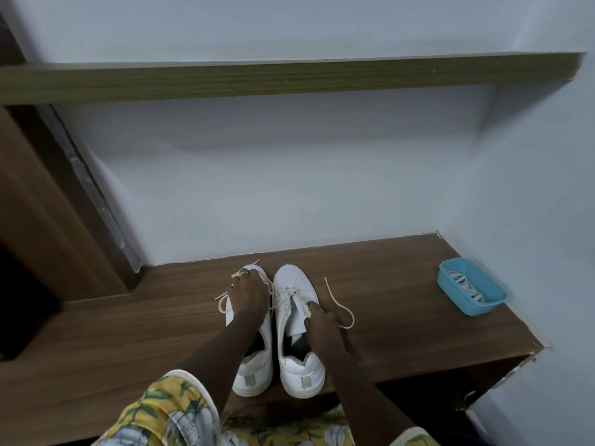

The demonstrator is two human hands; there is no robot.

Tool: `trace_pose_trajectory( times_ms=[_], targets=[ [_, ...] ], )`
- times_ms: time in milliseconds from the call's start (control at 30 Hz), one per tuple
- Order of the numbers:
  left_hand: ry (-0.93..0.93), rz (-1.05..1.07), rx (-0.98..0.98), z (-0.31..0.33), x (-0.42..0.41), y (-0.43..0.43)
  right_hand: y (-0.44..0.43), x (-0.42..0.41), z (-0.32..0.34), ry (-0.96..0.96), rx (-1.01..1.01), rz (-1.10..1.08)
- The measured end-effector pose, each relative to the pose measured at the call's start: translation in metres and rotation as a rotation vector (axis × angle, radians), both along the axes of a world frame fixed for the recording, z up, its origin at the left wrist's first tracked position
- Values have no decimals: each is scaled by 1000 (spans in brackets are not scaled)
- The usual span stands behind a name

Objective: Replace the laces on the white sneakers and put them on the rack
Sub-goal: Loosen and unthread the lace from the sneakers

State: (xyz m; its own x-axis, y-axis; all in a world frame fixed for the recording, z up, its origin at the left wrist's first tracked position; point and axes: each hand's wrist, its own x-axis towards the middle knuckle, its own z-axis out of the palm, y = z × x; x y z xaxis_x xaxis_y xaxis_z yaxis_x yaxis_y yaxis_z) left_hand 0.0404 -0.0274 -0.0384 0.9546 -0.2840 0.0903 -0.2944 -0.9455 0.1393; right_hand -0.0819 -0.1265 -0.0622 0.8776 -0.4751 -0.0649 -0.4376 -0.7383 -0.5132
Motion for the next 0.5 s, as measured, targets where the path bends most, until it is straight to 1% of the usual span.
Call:
trace_pose_trajectory(
  times_ms=[100,167,233,333,500],
  targets=[
    [-34,-184,19,4,-5,-9,-1,1,-2,0,-16,9],
    [-51,-313,73,6,-8,-17,-2,0,-2,-5,-4,5],
    [-48,-387,150,8,-13,-23,-2,0,-2,-7,6,4],
    [-37,-404,227,8,-18,-30,-1,0,-2,-18,25,-3],
    [-79,-365,246,7,-22,-31,-1,1,-2,-6,35,-3]
  ],
)
